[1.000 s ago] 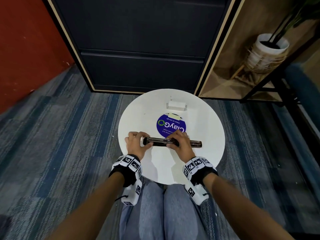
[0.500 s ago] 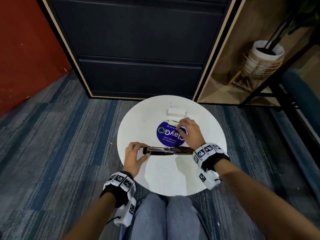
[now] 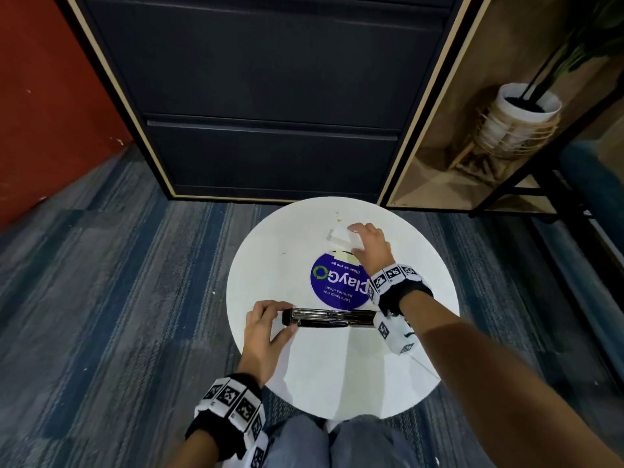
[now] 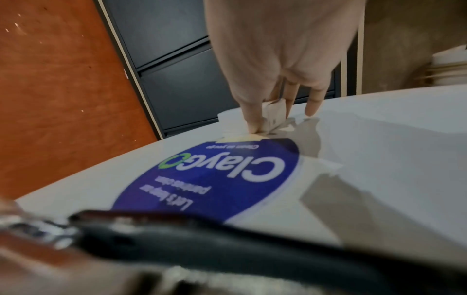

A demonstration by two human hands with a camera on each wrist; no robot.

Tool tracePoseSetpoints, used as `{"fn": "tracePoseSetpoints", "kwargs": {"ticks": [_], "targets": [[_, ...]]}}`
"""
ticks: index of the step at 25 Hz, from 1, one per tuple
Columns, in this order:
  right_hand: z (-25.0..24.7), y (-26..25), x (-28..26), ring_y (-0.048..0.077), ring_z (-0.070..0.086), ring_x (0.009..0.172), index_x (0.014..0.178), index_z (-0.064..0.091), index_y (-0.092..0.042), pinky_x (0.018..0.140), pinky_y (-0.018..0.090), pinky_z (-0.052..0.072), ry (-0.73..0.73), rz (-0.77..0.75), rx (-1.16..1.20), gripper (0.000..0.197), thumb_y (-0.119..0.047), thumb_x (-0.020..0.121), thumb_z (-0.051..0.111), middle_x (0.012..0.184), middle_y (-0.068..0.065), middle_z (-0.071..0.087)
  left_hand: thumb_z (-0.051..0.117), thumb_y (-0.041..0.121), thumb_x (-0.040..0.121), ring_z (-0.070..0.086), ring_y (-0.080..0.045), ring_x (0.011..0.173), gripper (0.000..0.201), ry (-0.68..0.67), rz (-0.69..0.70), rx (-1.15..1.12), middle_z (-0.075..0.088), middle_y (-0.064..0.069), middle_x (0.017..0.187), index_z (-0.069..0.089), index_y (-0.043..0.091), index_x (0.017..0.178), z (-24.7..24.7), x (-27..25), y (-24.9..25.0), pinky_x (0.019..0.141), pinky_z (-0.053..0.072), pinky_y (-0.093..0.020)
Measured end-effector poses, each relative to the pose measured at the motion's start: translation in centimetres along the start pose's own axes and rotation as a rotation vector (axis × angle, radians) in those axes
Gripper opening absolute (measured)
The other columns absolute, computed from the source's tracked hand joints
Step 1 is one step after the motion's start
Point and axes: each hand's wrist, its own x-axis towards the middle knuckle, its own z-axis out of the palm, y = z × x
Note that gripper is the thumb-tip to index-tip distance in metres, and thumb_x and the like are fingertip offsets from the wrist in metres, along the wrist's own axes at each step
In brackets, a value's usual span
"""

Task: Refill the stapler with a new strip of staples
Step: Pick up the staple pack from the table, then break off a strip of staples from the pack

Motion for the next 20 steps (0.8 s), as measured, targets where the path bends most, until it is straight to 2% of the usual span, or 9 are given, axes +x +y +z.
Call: {"fn": "tracePoseSetpoints", "kwargs": {"ticks": [2,5,6,8,10,12,15,17,20], "targets": [[0.0,-0.1,-0.9,0.032,0.048,0.118,0.124,0.052,-0.012,0.097,0.044,0.039,0.027,0.004,0.036,0.042,-0.002,0.084,0.059,0.125,0.013,0.052,0.065,0.015,0.085,0.042,-0.006,0.099,0.030,-0.014,-0.002,0.040,0.041,0.023,0.104,0.060,0.021,0.114,-0.2,-0.1,0.4,0.090,0.033,-0.012],[-1.8,-0.8,-3.0,0.031,0.058,0.100,0.116,0.059,-0.005,0.085,0.034,0.048,0.059,-0.084,0.177,0.037,-0.002,0.081,0.065,0.114,0.016,0.056,0.060,0.008,0.086,0.043,-0.013,0.106,0.035,-0.065,-0.041,0.052,0.045,0.005,0.114,0.057,0.014,0.120,-0.9,-0.3,1.2,0.101,0.039,-0.029],[-2.7,-1.1,-4.0,0.030,0.058,0.095,0.113,0.061,-0.004,0.081,0.031,0.047,0.072,-0.132,0.218,0.035,-0.002,0.079,0.068,0.110,0.017,0.058,0.058,0.010,0.087,0.043,-0.015,0.108,0.038,-0.088,-0.080,0.024,0.044,-0.001,0.119,0.054,0.012,0.125,-1.3,-0.3,1.9,0.105,0.040,-0.036],[-4.4,-2.0,-6.2,0.018,0.057,0.082,0.107,0.064,-0.005,0.075,0.032,0.049,0.085,-0.213,0.298,0.033,-0.002,0.075,0.071,0.101,0.012,0.059,0.053,0.031,0.084,0.044,-0.020,0.116,0.053,-0.091,-0.114,0.021,0.042,-0.006,0.126,0.045,0.013,0.133,-1.8,-0.1,3.8,0.108,0.037,-0.043],[-5.9,-3.2,-9.3,0.002,0.053,0.065,0.103,0.063,-0.005,0.065,0.025,0.050,0.071,-0.232,0.426,0.033,0.001,0.073,0.073,0.095,0.007,0.057,0.048,0.046,0.078,0.041,-0.019,0.122,0.065,-0.066,-0.014,0.060,0.041,-0.003,0.129,0.040,0.019,0.136,-1.9,-0.4,6.4,0.106,0.036,-0.040],[-6.9,-4.2,-12.8,0.002,0.053,0.056,0.100,0.061,-0.010,0.057,0.018,0.047,0.031,-0.236,0.535,0.033,0.000,0.071,0.074,0.094,0.012,0.060,0.055,0.042,0.082,0.037,-0.009,0.120,0.061,-0.043,0.135,0.084,0.040,0.003,0.132,0.037,0.024,0.138,-1.9,-1.1,9.2,0.100,0.035,-0.033],[-7.6,-5.2,-17.4,0.022,0.062,0.066,0.095,0.062,-0.012,0.063,0.027,0.053,-0.026,-0.250,0.691,0.034,-0.003,0.068,0.080,0.097,0.015,0.067,0.062,0.030,0.087,0.038,-0.002,0.123,0.055,-0.080,0.267,0.004,0.043,0.006,0.136,0.039,0.026,0.138,-1.9,-2.9,11.9,0.102,0.037,-0.023],[-7.8,-5.5,-19.4,0.017,0.062,0.066,0.096,0.065,-0.008,0.065,0.026,0.054,-0.030,-0.220,0.765,0.035,-0.004,0.066,0.082,0.100,0.011,0.066,0.062,0.025,0.088,0.047,0.000,0.121,0.048,-0.137,0.311,-0.069,0.052,0.005,0.130,0.048,0.020,0.133,-2.0,-3.9,12.3,0.102,0.040,-0.017],[-7.8,-5.6,-21.5,0.014,0.062,0.069,0.100,0.068,-0.009,0.069,0.023,0.054,-0.028,-0.192,0.823,0.036,-0.002,0.067,0.080,0.106,0.007,0.064,0.063,0.018,0.088,0.050,0.018,0.106,0.040,-0.169,0.334,-0.091,0.058,0.007,0.115,0.055,0.013,0.127,-2.0,-5.1,12.1,0.093,0.036,0.000]]}}
